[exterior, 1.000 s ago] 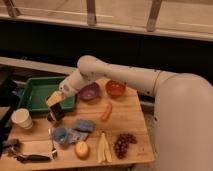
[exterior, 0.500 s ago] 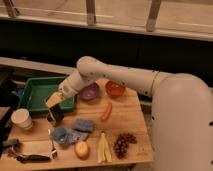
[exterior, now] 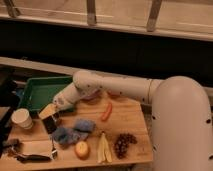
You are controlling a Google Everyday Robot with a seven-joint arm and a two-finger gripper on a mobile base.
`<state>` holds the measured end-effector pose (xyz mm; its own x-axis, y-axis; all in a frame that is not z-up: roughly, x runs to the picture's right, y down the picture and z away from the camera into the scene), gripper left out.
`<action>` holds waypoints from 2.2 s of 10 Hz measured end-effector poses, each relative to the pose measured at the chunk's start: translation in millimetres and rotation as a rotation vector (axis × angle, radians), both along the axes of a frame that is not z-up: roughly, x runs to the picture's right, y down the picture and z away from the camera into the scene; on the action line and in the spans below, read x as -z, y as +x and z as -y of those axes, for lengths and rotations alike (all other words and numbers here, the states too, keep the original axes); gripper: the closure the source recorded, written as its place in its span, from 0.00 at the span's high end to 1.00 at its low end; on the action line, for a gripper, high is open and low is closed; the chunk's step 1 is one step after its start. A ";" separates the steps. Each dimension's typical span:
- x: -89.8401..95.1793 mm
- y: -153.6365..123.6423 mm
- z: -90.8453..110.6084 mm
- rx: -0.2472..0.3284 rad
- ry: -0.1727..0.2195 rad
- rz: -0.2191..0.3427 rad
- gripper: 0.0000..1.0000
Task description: Place eraser in plastic cup
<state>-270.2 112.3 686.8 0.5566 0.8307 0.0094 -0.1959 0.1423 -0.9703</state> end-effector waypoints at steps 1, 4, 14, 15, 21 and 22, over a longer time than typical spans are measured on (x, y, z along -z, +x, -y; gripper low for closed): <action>-0.4 0.0 -3.0 -0.002 -0.001 0.001 0.00; -4.2 9.7 -11.9 -0.006 0.006 -0.013 0.00; -30.3 32.1 -22.8 -0.038 0.063 -0.062 0.00; -32.6 32.0 -24.4 -0.036 0.068 -0.066 0.00; -38.1 28.3 -30.8 -0.043 0.082 -0.077 0.37; -39.0 27.0 -32.4 -0.053 0.080 -0.077 0.47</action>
